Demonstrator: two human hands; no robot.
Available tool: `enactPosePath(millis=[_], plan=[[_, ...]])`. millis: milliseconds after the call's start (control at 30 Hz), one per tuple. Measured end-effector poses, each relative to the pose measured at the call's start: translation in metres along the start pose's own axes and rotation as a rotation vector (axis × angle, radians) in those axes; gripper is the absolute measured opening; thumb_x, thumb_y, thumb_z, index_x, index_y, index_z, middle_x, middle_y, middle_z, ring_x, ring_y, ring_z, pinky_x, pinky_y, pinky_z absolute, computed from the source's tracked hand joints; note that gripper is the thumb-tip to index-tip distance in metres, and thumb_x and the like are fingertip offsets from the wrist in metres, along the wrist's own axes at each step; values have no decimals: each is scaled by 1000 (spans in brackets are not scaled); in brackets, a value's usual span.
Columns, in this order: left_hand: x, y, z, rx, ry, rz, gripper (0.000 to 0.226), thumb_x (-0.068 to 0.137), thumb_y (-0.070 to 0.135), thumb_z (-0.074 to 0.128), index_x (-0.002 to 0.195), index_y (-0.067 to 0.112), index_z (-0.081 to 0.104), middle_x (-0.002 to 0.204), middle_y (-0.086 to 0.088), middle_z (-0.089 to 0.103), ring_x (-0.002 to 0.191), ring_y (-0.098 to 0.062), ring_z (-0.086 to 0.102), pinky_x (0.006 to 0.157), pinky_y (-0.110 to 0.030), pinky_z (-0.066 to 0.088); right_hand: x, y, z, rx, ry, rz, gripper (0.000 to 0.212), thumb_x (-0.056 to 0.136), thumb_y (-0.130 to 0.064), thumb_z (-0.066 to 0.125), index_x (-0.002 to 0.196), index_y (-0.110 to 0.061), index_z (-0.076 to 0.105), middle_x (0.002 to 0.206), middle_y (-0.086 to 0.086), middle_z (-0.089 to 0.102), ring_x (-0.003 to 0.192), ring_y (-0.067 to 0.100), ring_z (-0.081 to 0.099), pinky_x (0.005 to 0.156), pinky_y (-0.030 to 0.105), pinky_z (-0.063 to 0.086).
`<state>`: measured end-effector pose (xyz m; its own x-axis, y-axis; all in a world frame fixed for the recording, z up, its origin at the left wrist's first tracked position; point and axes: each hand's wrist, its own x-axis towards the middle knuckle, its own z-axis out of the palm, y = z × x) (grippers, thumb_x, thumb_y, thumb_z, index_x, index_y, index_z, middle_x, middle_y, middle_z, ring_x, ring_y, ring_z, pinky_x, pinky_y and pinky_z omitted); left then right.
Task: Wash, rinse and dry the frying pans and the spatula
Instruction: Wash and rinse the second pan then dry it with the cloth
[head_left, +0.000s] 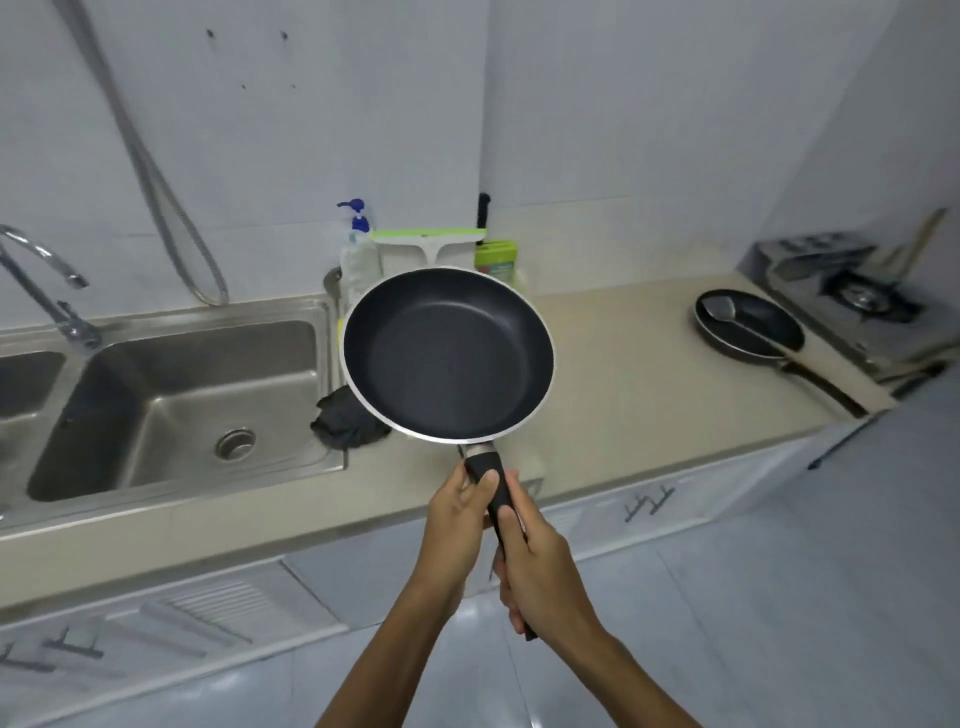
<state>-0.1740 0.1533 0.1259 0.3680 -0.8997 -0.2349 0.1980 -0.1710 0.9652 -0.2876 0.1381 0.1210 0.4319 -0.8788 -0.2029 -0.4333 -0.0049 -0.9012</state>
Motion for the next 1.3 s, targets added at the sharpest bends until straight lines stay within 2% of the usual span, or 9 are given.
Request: enactPosePath(millis=[167, 300, 400, 567, 667, 833, 1033, 1167, 1300], plan=[[13, -2, 125, 4, -118, 5, 26, 103, 30, 54, 124, 20, 65, 111, 2, 76, 107, -15, 71, 92, -32, 58, -7, 39, -116, -2, 96, 5, 49, 109, -41, 34, 155, -54, 22, 62, 5, 52, 48, 14, 49, 45, 31, 48], [22, -6, 214, 36, -233, 14, 27, 103, 33, 54, 125, 20, 64, 113, 1, 76, 107, -16, 72, 93, -34, 58, -10, 70, -194, -15, 197, 54, 48, 108, -44, 35, 152, -57, 21, 66, 10, 58, 48, 14, 54, 47, 40, 56], [31, -9, 271, 42, -305, 1, 24, 104, 31, 52, 123, 22, 65, 110, 4, 77, 105, -13, 72, 86, -27, 58, -9, 92, -243, -25, 257, 89, 50, 108, -44, 35, 155, -50, 22, 72, -13, 55, 47, 8, 59, 48, 25, 54], [62, -29, 332, 70, -345, -45, 29, 103, 37, 53, 126, 23, 65, 118, 2, 74, 111, -17, 70, 93, -35, 58, 11, 127, -295, 12, 276, 152, 49, 108, -42, 38, 155, -46, 26, 81, -12, 64, 49, 10, 61, 49, 23, 56], [94, -45, 358, 73, -322, -90, 28, 104, 36, 53, 125, 24, 65, 117, 2, 75, 110, -17, 71, 91, -33, 58, 42, 149, -318, -5, 256, 177, 50, 107, -43, 38, 155, -46, 25, 92, -8, 69, 50, 8, 62, 50, 18, 54], [152, -73, 396, 66, -251, -155, 26, 104, 38, 51, 123, 27, 66, 114, 7, 75, 108, -13, 71, 85, -27, 58, 102, 186, -353, -57, 182, 218, 52, 107, -46, 36, 157, -44, 22, 125, 3, 70, 63, 4, 59, 55, 13, 53], [210, -100, 421, 53, -115, -275, 29, 106, 32, 49, 127, 21, 66, 119, -1, 74, 110, -20, 70, 94, -37, 59, 164, 223, -370, -71, 104, 243, 53, 107, -44, 36, 158, -43, 21, 130, -4, 68, 70, 6, 61, 62, 14, 51], [251, -113, 421, 55, -14, -362, 29, 106, 28, 49, 129, 19, 65, 121, -3, 73, 110, -20, 70, 93, -35, 59, 205, 239, -368, -104, 37, 236, 52, 108, -39, 39, 158, -42, 23, 128, -1, 69, 79, 11, 65, 70, 24, 57], [286, -118, 419, 27, 78, -424, 27, 106, 26, 48, 127, 19, 65, 119, -3, 73, 107, -19, 70, 83, -27, 59, 248, 250, -362, -120, -14, 232, 52, 109, -38, 37, 158, -44, 21, 118, -4, 71, 70, 12, 64, 60, 25, 56]])
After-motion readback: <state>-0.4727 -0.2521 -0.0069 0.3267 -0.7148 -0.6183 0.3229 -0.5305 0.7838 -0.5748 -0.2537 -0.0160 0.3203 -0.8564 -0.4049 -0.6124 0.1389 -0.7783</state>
